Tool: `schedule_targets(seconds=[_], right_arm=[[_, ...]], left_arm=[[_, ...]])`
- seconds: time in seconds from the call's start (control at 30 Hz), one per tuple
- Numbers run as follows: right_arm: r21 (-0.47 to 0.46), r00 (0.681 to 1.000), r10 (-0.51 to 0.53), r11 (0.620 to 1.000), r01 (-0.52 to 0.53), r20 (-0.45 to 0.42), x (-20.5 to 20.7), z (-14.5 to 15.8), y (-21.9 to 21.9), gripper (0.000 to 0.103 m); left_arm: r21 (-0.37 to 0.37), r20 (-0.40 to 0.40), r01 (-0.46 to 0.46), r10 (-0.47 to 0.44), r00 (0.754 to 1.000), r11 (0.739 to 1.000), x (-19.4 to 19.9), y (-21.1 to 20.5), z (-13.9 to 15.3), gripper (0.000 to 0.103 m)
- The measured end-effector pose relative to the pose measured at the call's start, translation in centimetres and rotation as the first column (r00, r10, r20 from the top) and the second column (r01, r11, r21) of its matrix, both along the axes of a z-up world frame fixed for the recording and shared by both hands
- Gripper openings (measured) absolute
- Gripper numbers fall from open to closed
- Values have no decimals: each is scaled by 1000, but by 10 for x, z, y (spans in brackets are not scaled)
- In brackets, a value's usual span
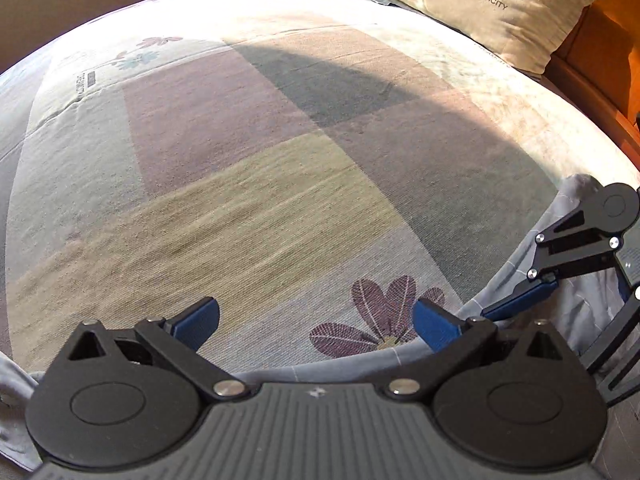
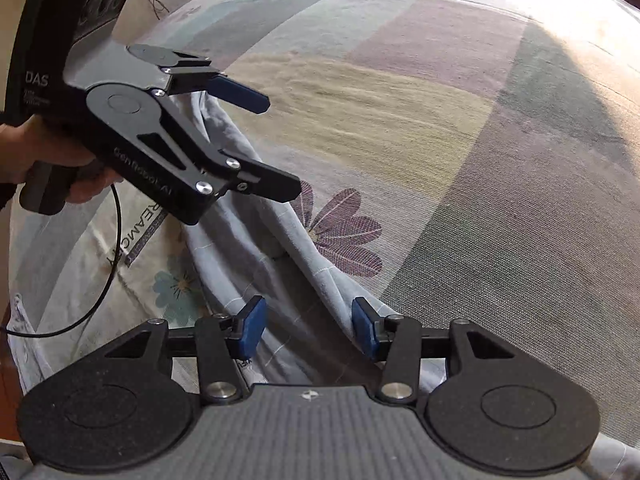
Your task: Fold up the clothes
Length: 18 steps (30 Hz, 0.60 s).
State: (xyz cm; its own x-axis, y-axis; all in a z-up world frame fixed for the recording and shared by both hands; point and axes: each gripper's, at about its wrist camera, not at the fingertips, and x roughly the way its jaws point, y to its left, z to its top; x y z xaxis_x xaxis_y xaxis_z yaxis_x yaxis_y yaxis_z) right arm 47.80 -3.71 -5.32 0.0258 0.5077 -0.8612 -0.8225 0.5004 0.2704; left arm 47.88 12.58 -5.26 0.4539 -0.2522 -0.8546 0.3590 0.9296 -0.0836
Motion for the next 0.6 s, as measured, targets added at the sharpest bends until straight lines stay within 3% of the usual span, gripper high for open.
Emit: schedule_targets(seconds=[0.23, 0.53, 0.6], right_arm=[[-64, 990, 100, 994, -94, 99, -28, -2, 6, 59], [4, 991, 103, 995, -104, 87, -8, 21, 1, 59], [17, 988, 121, 992, -123, 94, 6, 28, 5, 53]], left_arm=[[57, -22, -47, 48, 999, 997, -19, -1, -24, 102], [99, 0, -101, 102, 995, 990, -55, 18, -27, 102], [101, -5, -112, 113, 994, 989, -57, 20, -31, 102]])
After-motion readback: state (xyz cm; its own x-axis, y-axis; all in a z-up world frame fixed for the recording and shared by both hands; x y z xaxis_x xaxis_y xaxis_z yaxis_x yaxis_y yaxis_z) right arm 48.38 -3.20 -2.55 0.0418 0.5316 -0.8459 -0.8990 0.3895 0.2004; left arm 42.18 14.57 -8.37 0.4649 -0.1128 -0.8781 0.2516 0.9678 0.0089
